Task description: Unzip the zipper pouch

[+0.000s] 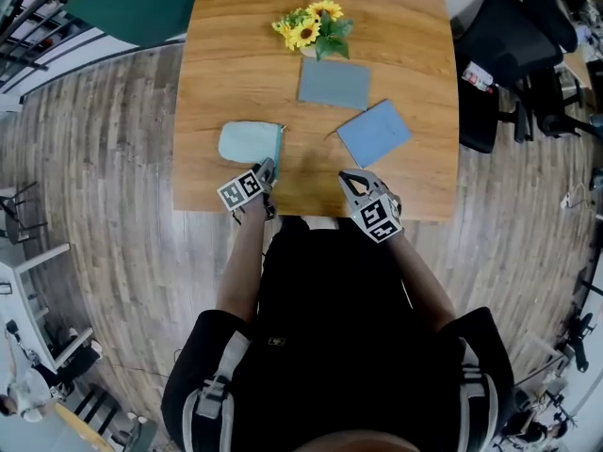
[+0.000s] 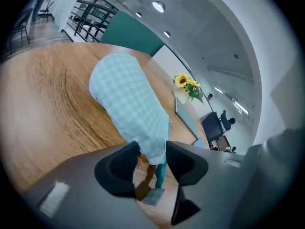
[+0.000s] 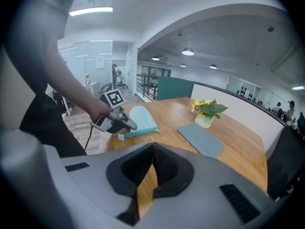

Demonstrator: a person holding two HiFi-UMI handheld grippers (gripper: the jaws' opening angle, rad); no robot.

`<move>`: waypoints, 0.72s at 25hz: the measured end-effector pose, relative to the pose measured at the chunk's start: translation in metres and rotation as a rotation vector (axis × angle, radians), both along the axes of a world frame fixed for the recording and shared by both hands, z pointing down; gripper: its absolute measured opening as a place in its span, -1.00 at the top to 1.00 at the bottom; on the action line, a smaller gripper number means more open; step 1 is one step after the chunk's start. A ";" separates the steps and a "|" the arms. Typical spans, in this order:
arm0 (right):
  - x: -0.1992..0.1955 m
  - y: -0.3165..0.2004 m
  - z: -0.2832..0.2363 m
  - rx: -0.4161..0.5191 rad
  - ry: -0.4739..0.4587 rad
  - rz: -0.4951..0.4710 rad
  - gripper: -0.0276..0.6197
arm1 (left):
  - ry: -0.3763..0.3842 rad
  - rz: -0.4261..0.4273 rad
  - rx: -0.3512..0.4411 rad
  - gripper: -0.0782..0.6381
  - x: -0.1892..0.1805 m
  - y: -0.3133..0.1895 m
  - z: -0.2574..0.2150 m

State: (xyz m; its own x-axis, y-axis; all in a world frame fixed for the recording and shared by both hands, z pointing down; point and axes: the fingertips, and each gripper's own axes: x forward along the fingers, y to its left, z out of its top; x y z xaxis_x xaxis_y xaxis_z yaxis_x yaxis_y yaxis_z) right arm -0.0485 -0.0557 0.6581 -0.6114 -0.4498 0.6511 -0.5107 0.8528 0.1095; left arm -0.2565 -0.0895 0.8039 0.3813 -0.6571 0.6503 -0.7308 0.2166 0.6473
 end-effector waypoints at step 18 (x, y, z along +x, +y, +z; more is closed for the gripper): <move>-0.018 -0.016 0.000 0.008 -0.080 0.014 0.90 | 0.131 0.102 0.291 0.77 -0.014 -0.026 -0.115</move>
